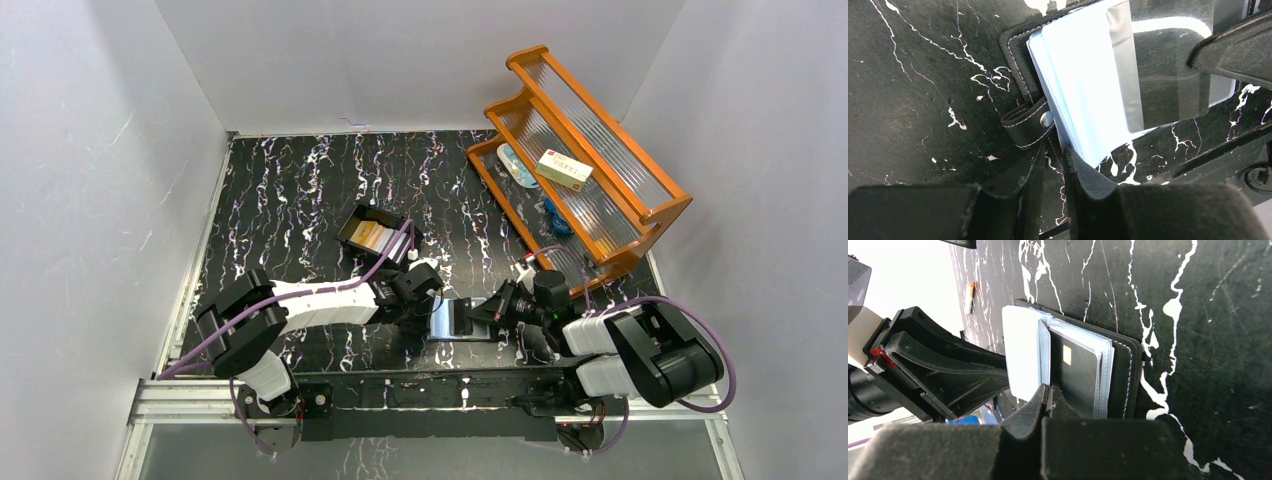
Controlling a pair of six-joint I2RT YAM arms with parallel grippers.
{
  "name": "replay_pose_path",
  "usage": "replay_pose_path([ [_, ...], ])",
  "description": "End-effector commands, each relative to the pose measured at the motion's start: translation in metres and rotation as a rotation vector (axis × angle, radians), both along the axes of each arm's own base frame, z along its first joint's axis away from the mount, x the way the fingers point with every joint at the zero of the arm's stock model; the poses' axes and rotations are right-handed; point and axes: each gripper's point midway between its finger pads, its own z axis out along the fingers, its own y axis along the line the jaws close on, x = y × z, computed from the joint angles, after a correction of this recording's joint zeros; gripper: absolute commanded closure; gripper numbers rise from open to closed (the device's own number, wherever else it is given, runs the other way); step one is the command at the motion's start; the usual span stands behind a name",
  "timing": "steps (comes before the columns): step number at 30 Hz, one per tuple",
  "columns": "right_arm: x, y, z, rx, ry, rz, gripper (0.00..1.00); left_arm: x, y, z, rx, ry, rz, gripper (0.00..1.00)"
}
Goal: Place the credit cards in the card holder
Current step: Insert the credit card into the card holder.
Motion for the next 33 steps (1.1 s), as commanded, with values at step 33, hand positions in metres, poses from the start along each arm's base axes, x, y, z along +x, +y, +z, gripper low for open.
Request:
replay_pose_path([
  [33, -0.008, 0.029, -0.012, -0.273, 0.061, 0.059, 0.61, -0.024, 0.019, -0.022, 0.092, 0.063, -0.005, 0.81],
])
